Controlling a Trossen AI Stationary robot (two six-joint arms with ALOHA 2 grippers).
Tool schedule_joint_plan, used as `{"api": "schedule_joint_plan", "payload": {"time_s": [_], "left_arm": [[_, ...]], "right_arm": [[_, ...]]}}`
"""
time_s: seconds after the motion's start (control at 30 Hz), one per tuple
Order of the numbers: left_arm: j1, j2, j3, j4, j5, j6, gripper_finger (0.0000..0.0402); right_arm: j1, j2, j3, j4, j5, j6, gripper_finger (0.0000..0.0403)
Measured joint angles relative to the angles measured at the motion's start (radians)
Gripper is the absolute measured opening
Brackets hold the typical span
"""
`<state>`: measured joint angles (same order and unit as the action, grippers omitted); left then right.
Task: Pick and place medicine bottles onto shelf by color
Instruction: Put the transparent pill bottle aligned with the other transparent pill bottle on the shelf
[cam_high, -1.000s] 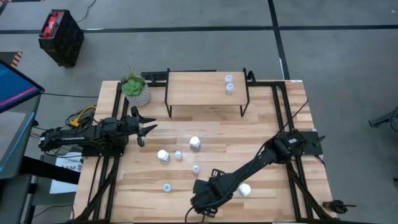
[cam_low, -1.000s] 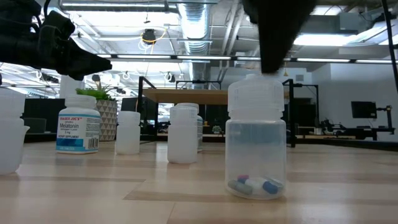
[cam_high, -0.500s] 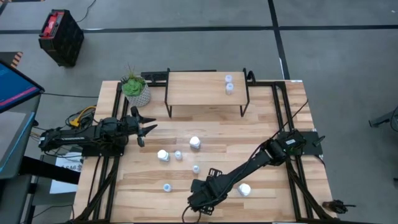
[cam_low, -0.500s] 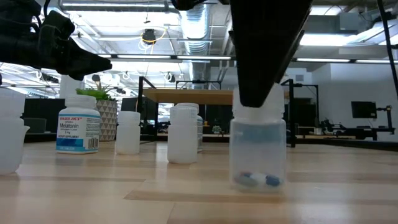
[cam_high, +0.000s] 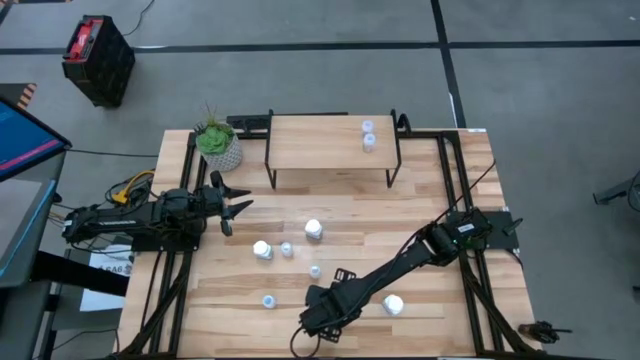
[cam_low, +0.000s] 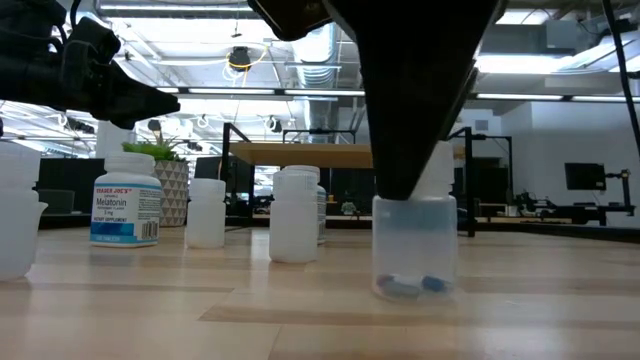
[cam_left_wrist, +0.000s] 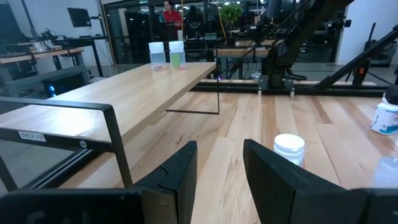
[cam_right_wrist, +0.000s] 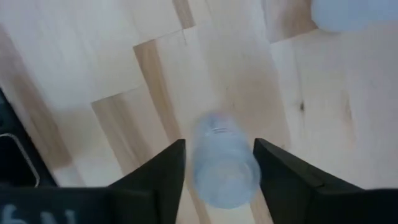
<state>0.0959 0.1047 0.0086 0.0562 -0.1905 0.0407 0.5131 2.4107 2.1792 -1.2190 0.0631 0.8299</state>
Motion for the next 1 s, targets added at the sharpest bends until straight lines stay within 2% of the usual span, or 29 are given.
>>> {"api": "schedule_joint_plan", "payload": {"time_s": [0.2,0.27,0.43,0.6,0.8,1.0], "left_arm": [[0.0,0.0,0.0,0.0,0.0,0.0,0.0121],[0.0,0.0,0.0,0.0,0.0,0.0,0.0121],[0.0,0.0,0.0,0.0,0.0,0.0,0.0121],[0.0,0.0,0.0,0.0,0.0,0.0,0.0121],[0.0,0.0,0.0,0.001,0.0,0.0,0.0121],[0.0,0.0,0.0,0.0,0.0,-0.001,0.0121]], "right_arm": [[-0.012,-0.002,0.0,-0.016,-0.014,-0.007,0.0138],[-0.016,-0.002,0.004,-0.04,-0.019,-0.022,0.0127],[-0.029,-0.002,0.063,-0.15,-0.027,-0.076,0.0127],[-0.067,-0.009,0.18,-0.304,-0.013,-0.197,0.0141],[-0.169,-0.136,0.153,-0.351,0.017,-0.292,0.013],[-0.296,-0.283,0.154,-0.352,0.086,-0.389,0.0142]]}}
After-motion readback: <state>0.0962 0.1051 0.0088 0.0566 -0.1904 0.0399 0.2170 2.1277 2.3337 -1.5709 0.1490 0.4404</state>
